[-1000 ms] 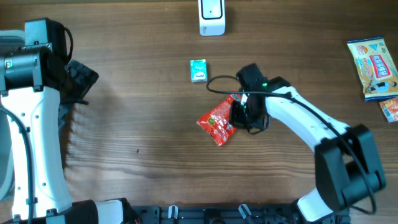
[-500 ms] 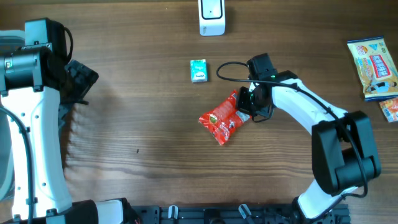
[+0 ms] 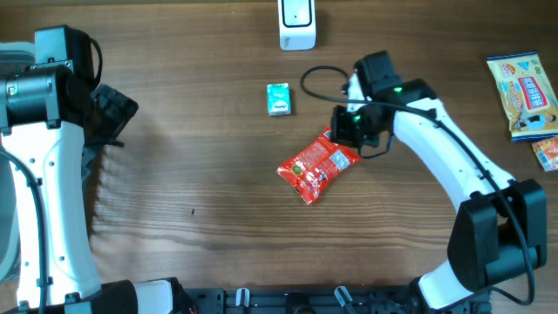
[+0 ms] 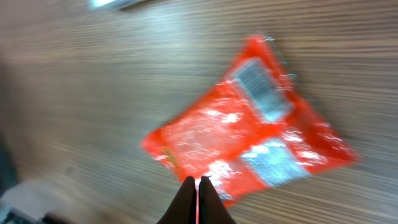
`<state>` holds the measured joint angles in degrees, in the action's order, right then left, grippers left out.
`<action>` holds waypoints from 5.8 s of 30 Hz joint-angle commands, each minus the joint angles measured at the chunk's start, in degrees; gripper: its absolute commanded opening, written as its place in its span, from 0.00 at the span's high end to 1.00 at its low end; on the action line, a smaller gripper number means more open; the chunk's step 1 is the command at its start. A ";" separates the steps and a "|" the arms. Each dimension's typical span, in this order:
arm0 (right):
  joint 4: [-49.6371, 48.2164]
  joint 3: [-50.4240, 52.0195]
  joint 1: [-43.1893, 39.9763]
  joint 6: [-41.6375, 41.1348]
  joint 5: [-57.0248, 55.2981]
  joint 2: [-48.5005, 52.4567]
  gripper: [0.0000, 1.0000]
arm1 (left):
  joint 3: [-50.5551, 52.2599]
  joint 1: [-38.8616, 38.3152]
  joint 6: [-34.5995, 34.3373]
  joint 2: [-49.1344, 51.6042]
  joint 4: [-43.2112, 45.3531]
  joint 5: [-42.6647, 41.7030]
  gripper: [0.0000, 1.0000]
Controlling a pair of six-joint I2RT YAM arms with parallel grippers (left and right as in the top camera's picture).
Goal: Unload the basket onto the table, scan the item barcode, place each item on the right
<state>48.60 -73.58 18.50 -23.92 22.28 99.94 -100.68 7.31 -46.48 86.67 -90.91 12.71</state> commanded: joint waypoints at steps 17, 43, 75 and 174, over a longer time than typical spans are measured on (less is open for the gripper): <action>7.45 6.49 6.71 -14.84 -21.79 -8.41 0.96 | -0.13 0.37 -0.70 0.02 -0.02 0.33 0.00; 5.07 3.34 5.92 -12.92 -23.98 -4.96 0.89 | -0.13 0.37 -0.70 0.02 -0.02 0.33 0.00; 7.69 6.40 -3.43 -7.28 -15.54 -18.75 0.00 | -0.13 0.37 -0.70 0.02 0.00 0.33 0.00; 2.78 6.60 -12.28 1.40 3.32 -7.76 0.70 | 41.22 -33.18 15.43 26.60 60.89 -51.80 0.07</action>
<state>52.80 -67.09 6.02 -22.72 21.71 90.06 -62.33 -22.98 -25.89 110.34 -30.61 -43.03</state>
